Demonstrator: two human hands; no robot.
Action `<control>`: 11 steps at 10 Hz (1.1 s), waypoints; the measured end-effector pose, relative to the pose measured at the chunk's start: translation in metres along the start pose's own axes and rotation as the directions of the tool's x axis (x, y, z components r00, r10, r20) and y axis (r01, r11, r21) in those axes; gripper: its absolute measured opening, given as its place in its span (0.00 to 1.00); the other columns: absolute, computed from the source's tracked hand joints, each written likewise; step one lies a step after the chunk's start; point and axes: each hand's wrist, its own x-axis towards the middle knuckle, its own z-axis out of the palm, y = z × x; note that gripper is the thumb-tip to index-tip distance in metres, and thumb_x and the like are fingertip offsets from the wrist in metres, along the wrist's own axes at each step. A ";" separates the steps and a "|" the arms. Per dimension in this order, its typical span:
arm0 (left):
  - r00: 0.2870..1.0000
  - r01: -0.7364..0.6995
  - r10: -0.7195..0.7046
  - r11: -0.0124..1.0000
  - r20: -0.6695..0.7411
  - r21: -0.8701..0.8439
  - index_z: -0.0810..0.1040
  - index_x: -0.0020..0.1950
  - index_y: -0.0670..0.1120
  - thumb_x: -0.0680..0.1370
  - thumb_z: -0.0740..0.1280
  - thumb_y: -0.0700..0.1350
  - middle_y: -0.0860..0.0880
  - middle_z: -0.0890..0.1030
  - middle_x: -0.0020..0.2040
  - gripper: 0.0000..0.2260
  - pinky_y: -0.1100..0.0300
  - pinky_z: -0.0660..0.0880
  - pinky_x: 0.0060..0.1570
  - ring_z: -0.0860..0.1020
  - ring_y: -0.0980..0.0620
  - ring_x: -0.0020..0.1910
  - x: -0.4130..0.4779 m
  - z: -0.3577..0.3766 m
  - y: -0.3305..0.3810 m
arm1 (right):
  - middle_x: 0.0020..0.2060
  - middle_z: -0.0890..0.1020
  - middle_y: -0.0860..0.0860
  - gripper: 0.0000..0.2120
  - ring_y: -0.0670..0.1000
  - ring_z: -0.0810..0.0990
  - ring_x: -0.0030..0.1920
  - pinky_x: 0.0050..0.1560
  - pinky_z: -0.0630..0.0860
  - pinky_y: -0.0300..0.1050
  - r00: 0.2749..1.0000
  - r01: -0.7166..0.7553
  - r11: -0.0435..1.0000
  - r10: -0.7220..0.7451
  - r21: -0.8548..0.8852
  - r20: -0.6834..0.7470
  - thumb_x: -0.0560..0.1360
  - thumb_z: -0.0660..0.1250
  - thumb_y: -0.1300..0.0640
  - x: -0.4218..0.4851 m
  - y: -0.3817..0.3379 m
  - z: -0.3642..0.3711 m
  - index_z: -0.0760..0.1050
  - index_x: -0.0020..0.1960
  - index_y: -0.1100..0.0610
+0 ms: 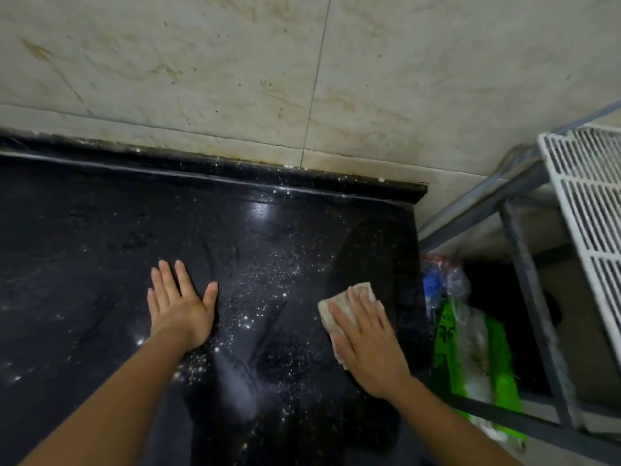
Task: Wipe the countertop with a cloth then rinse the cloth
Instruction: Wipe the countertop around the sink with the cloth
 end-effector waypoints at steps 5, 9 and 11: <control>0.999 0.021 -0.021 1.000 0.041 0.012 0.30 0.74 0.45 0.78 0.41 0.64 0.44 0.28 0.74 0.35 0.52 0.33 0.72 0.28 0.47 0.72 0.007 0.000 0.000 | 0.78 0.42 0.57 0.25 0.56 0.39 0.77 0.74 0.35 0.54 0.930 -0.337 0.936 0.348 0.102 -0.120 0.82 0.39 0.45 0.159 -0.019 -0.039 0.40 0.78 0.46; 0.997 0.022 -0.024 1.000 0.074 0.021 0.29 0.74 0.44 0.78 0.40 0.64 0.44 0.27 0.73 0.35 0.51 0.33 0.72 0.27 0.47 0.72 0.004 -0.004 0.002 | 0.78 0.51 0.56 0.28 0.56 0.46 0.77 0.75 0.43 0.55 0.956 -0.263 0.964 0.257 -0.026 -0.139 0.79 0.37 0.42 0.104 0.056 -0.043 0.49 0.78 0.46; 0.995 0.007 -0.007 1.000 0.102 0.002 0.27 0.73 0.44 0.78 0.39 0.63 0.43 0.25 0.72 0.34 0.50 0.32 0.72 0.25 0.47 0.71 0.005 -0.005 0.001 | 0.78 0.43 0.58 0.25 0.58 0.40 0.77 0.73 0.34 0.56 0.636 -0.706 0.641 0.761 0.300 -0.128 0.83 0.42 0.46 0.153 0.038 -0.055 0.44 0.79 0.48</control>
